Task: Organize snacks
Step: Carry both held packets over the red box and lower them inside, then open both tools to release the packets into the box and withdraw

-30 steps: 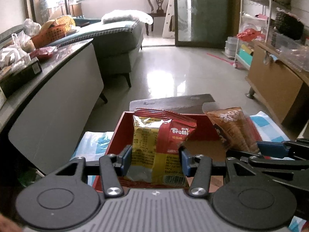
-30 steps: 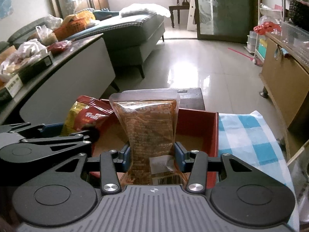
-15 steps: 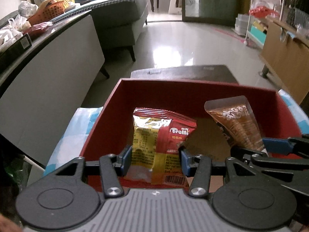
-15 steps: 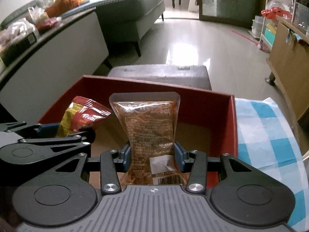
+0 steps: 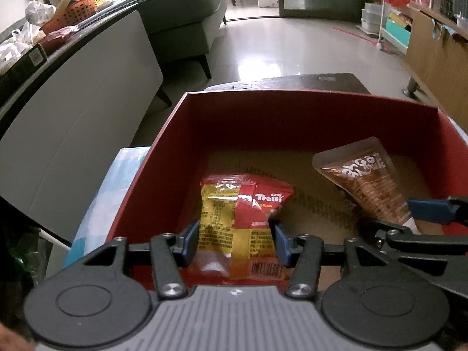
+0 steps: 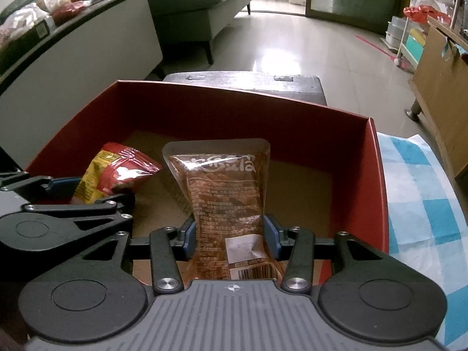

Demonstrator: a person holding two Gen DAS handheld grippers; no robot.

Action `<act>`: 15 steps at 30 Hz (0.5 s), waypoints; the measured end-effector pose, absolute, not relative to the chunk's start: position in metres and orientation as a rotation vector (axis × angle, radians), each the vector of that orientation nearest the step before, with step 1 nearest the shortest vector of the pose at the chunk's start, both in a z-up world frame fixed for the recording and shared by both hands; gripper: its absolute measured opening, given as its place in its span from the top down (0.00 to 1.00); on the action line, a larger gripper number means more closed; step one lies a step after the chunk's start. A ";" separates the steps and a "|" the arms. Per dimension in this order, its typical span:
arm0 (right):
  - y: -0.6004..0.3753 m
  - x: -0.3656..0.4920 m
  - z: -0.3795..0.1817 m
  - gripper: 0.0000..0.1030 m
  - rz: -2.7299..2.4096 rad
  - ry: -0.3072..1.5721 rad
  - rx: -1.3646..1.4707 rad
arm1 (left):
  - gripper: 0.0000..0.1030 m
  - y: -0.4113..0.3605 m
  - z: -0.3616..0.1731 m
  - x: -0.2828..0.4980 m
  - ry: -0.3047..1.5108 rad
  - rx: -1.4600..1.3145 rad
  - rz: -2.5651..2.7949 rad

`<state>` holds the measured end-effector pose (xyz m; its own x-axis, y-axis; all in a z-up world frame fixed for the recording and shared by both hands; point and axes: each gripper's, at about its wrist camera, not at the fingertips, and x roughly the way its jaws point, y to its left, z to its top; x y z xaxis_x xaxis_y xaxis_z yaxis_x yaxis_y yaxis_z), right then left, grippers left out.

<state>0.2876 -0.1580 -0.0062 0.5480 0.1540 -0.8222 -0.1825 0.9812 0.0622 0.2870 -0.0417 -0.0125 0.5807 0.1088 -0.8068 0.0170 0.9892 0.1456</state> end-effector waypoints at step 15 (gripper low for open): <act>-0.152 0.291 -0.006 0.38 0.172 0.987 -0.060 | 0.51 -0.037 -0.010 0.289 0.972 0.140 0.039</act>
